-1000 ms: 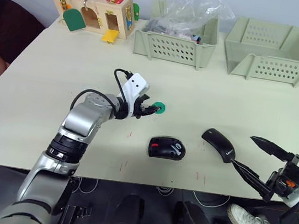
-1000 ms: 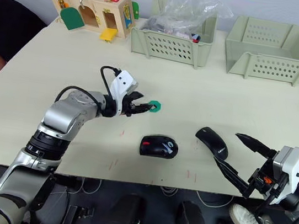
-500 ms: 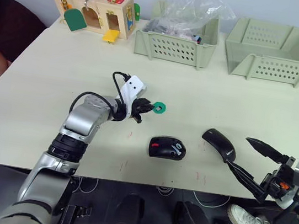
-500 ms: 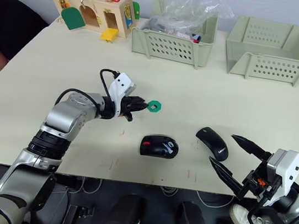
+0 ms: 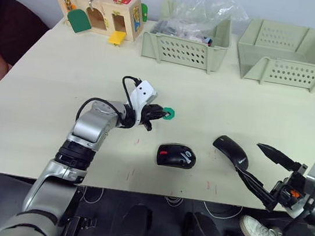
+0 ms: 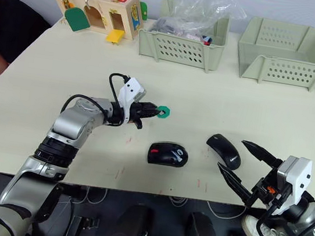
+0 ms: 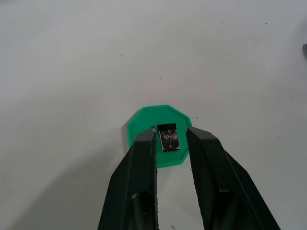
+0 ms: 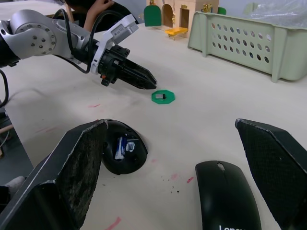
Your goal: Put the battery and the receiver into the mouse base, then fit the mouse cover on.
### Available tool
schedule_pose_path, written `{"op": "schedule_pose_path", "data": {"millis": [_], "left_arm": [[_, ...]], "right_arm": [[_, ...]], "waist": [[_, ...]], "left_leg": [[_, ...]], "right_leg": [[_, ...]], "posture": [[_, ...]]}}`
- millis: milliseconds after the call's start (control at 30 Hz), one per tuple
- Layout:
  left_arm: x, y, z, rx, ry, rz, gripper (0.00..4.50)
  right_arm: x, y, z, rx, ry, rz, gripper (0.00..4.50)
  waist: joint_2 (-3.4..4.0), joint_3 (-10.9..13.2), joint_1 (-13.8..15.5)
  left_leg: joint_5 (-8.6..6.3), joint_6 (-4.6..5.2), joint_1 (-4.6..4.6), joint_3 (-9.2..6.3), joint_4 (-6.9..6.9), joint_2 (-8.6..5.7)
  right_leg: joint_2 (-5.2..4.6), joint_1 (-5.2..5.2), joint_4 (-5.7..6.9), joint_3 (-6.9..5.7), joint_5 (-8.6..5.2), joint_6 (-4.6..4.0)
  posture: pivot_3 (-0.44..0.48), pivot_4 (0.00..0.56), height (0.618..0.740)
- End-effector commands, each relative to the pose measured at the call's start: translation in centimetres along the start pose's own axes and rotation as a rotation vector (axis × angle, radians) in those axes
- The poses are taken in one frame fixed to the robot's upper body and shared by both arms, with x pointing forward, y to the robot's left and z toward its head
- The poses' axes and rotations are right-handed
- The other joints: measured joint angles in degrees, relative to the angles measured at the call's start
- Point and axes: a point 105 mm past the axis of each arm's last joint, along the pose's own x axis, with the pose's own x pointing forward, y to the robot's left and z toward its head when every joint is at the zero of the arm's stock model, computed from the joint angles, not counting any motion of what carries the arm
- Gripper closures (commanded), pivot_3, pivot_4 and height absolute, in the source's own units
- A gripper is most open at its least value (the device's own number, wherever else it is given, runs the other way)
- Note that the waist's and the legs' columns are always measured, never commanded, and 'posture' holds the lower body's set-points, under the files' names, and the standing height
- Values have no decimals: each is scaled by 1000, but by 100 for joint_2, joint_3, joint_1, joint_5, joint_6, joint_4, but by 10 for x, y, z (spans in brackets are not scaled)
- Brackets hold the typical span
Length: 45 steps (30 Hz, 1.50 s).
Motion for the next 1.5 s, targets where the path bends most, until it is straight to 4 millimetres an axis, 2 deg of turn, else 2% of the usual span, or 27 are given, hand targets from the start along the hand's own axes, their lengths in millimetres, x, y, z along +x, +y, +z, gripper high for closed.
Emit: {"op": "schedule_pose_path", "data": {"millis": [33, 500, 1300, 1400, 1500], "left_arm": [[-1, -2, 7, 46, -18, -5, 3395], [8, -7, 1, 98, 18, -4, 3395], [10, -1, 8, 76, 9, 20, 3395], [8, 1, 10, 68, 6, 18, 2629], [8, 1, 9, 78, 11, 16, 2629]], "right_arm": [[2, 5, 9, -36, -32, 11, 0], [3, 5, 9, -38, -35, 2, 0], [3, 5, 8, -39, -40, -19, 0], [3, 5, 8, -40, -42, -21, 0], [3, 6, 8, -37, -41, -21, 0]], "waist": [[0, 0, 0], [0, 0, 0], [0, 0, 0], [0, 0, -1], [0, 0, 0]], "left_leg": [[0, 0, 0, 0, 0, 0], [0, 0, 0, 1, 0, 0], [0, 0, 0, 0, 1, 0], [0, 0, 0, 1, 1, 0], [0, 0, 0, 0, 1, 0]], "right_leg": [[0, 0, 0, 0, 0, 0], [0, 0, 0, 0, 0, 0], [0, 0, 0, 0, 0, 1], [0, 0, 1, -1, 0, 1], [0, 0, 1, 0, 0, 0]], "posture": [[0, 150, 740], [0, 150, 740], [0, 150, 740], [0, 150, 740], [0, 150, 740]]}}
